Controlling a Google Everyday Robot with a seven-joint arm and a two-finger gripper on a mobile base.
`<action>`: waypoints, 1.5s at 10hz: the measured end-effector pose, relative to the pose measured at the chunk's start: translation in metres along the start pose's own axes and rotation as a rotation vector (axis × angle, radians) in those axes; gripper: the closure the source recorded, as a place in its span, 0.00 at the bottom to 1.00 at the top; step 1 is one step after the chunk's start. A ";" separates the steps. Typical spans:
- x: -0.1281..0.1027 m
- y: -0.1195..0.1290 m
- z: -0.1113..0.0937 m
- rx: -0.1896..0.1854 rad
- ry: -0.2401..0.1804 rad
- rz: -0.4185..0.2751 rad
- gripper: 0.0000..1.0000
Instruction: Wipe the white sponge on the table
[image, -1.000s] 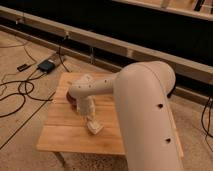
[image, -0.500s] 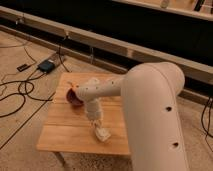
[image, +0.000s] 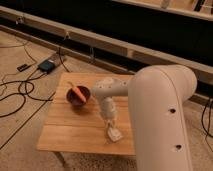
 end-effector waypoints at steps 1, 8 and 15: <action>-0.006 -0.010 0.002 0.011 -0.001 0.020 1.00; -0.087 -0.034 0.000 0.074 -0.061 0.074 1.00; -0.126 0.065 -0.041 -0.006 -0.168 -0.062 1.00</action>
